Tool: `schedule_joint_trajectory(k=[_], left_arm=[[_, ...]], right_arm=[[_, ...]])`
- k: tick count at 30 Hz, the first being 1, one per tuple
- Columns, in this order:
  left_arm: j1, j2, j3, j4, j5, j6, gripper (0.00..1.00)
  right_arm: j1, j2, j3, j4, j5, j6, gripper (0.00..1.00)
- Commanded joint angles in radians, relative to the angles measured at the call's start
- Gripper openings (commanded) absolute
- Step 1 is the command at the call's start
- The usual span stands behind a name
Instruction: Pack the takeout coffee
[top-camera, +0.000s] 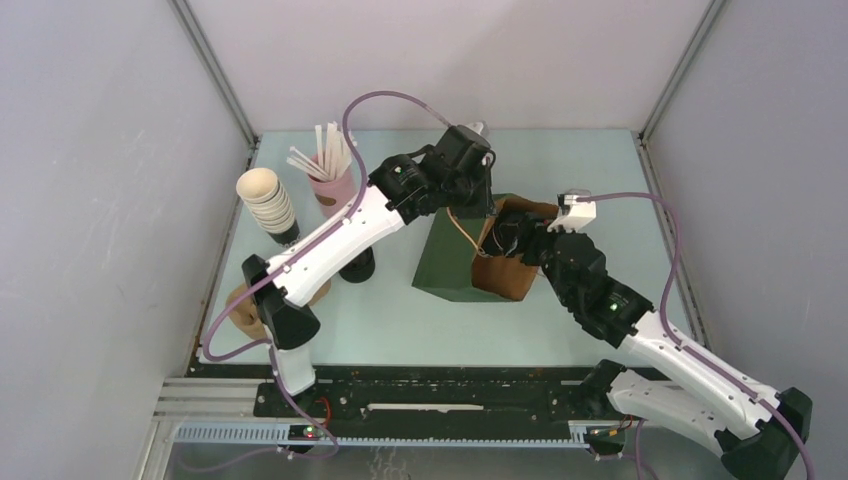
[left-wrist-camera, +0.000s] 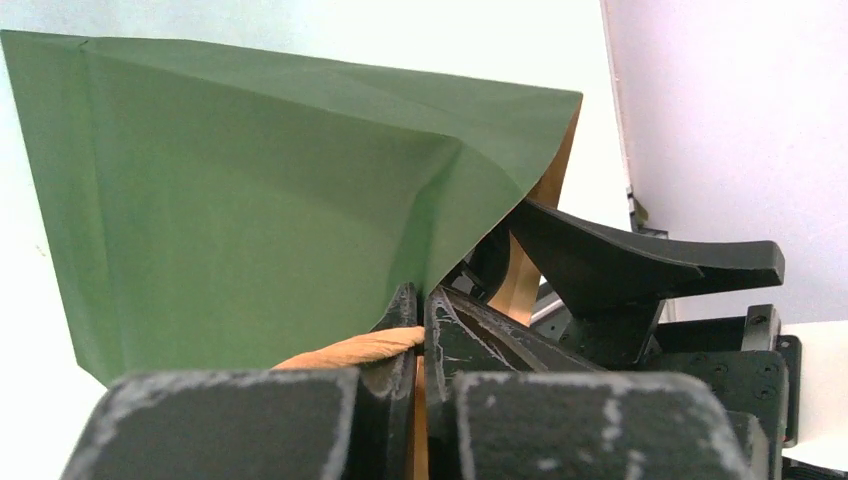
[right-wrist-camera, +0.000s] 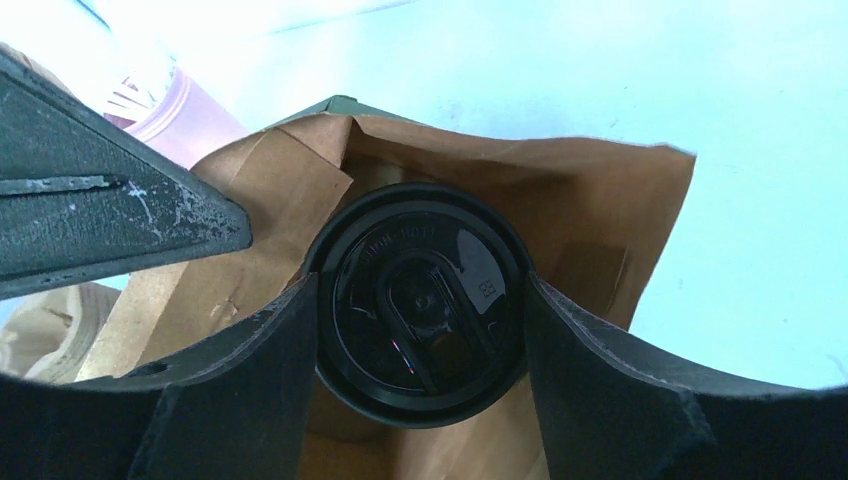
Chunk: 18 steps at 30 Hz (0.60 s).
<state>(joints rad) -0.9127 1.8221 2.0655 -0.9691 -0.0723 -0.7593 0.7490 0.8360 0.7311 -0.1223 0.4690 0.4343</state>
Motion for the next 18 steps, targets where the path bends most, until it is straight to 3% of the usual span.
schedule_joint_trajectory(k=[1, 11, 16, 18], left_arm=[[-0.006, -0.017, 0.047, 0.044, 0.053, -0.05, 0.0], [-0.02, -0.085, -0.051, 0.216, 0.127, -0.133, 0.0], [-0.024, -0.149, -0.171, 0.333, 0.128, -0.147, 0.0], [-0.025, -0.149, -0.152, 0.291, 0.084, -0.132, 0.0]], right_arm=[[0.015, -0.033, 0.002, 0.055, 0.112, -0.083, 0.21], [0.033, -0.022, -0.032, 0.201, 0.177, -0.091, 0.15], [0.045, -0.025, -0.069, 0.228, 0.21, -0.095, 0.16], [0.035, -0.034, -0.078, 0.214, 0.206, -0.084, 0.17]])
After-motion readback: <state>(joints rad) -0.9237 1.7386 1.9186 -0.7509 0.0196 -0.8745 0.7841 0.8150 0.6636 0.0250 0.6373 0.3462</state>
